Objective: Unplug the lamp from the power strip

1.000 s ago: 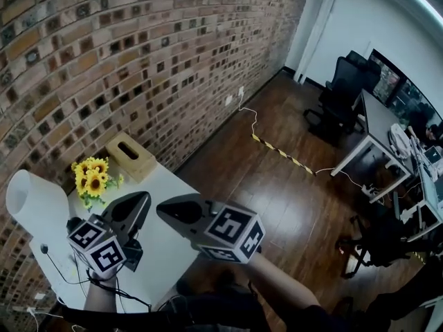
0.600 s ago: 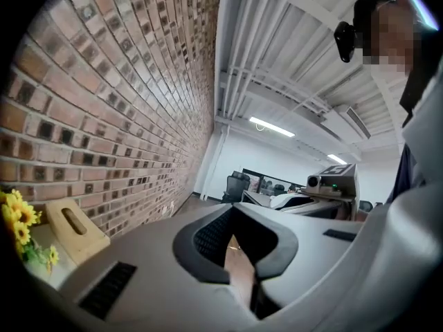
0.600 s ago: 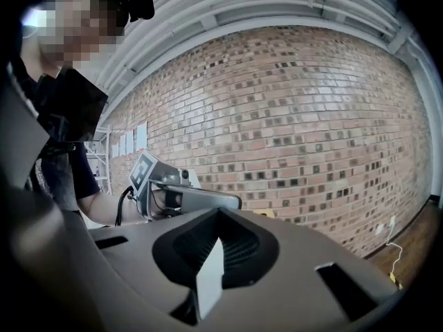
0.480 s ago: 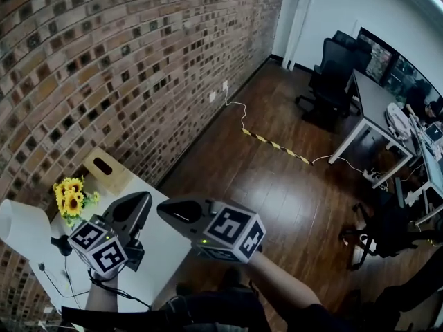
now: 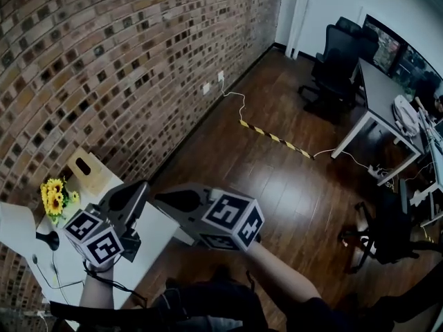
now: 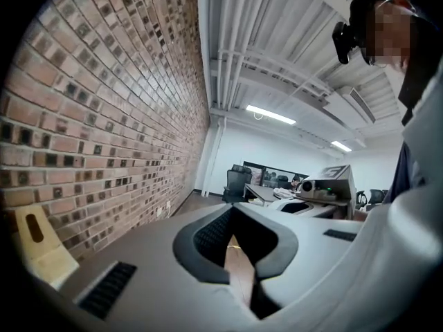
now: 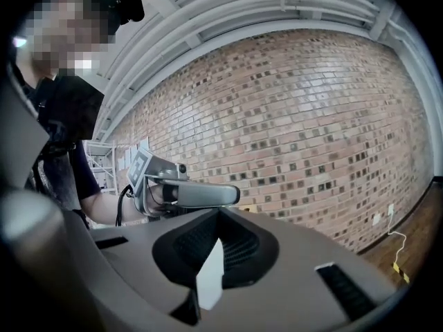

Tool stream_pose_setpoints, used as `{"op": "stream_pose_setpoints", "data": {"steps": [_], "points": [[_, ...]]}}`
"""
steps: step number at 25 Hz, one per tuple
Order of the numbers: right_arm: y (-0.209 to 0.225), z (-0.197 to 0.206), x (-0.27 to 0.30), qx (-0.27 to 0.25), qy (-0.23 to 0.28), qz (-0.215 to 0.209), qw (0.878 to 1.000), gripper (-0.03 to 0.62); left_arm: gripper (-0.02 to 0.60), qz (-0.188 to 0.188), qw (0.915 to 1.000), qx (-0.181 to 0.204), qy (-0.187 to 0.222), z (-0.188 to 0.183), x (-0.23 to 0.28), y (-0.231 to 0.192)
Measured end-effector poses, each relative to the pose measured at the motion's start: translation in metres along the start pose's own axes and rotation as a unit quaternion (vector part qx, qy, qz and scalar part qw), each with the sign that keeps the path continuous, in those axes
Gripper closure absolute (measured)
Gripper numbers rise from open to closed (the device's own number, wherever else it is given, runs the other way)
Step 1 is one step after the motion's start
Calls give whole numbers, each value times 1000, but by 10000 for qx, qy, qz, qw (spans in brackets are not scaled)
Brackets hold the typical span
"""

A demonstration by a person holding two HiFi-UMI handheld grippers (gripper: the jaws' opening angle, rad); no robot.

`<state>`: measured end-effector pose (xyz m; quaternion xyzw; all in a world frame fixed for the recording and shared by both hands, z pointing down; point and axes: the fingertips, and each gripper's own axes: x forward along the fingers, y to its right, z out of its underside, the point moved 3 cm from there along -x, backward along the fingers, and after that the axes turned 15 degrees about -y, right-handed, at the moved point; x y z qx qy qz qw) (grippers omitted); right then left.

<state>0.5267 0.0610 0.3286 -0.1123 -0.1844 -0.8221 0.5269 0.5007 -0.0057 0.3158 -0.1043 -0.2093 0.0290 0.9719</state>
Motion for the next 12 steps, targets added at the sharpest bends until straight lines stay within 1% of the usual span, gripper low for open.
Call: {"op": "stream_pose_setpoints", "data": {"steps": [5,12], "points": [[16,9,-14,36,0,-147,9999,594,566,-115,9998,33,-140,0,22,11],[26,2,-1,8,7,-345,9994,594,566,-341,9993,-22,-172,-5,22,-5]]}}
